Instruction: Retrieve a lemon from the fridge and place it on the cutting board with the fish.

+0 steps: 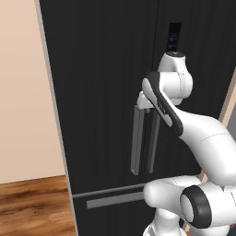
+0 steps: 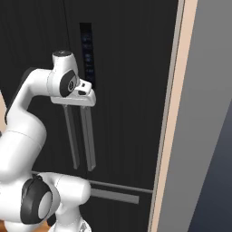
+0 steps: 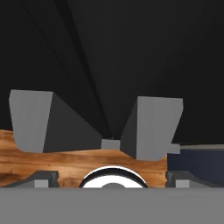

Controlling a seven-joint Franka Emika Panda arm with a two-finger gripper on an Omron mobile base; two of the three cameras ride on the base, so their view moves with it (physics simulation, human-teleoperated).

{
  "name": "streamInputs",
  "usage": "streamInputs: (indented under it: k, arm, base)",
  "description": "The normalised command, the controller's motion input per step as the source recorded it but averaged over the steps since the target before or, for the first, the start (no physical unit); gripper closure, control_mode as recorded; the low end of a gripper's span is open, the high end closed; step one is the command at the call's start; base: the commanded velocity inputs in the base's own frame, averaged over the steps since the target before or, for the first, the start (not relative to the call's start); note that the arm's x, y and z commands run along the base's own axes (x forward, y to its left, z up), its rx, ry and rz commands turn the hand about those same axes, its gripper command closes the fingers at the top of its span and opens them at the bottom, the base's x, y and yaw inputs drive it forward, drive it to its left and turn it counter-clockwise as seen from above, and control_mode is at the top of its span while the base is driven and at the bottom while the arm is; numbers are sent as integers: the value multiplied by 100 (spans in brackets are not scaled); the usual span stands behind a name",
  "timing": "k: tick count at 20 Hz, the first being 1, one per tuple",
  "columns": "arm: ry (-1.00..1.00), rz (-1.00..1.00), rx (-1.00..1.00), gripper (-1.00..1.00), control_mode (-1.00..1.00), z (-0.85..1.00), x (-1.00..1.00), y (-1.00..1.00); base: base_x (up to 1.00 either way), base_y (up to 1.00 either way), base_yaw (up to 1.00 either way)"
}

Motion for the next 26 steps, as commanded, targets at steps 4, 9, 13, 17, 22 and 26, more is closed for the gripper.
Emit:
streamInputs:
  k: [4, 9, 13, 17, 22, 26]
  arm:
    - [0, 0, 0, -100, -100, -5, -2, 0]
    - [0, -1, 0, -100, -100, -10, -15, 0]
    - [0, -1, 0, -100, 100, -2, -6, 0]
    - [0, 0, 0, -100, 100, 0, 0, 0]
    - [0, 0, 0, -100, 100, 0, 0, 0]
    - [0, 0, 0, -100, 100, 0, 0, 0]
  base:
    - [0, 0, 0]
    - [0, 0, 0]
    - [-25, -1, 0]
    - [-28, 0, 0]
    - [-12, 0, -3]
    - [-20, 0, 0]
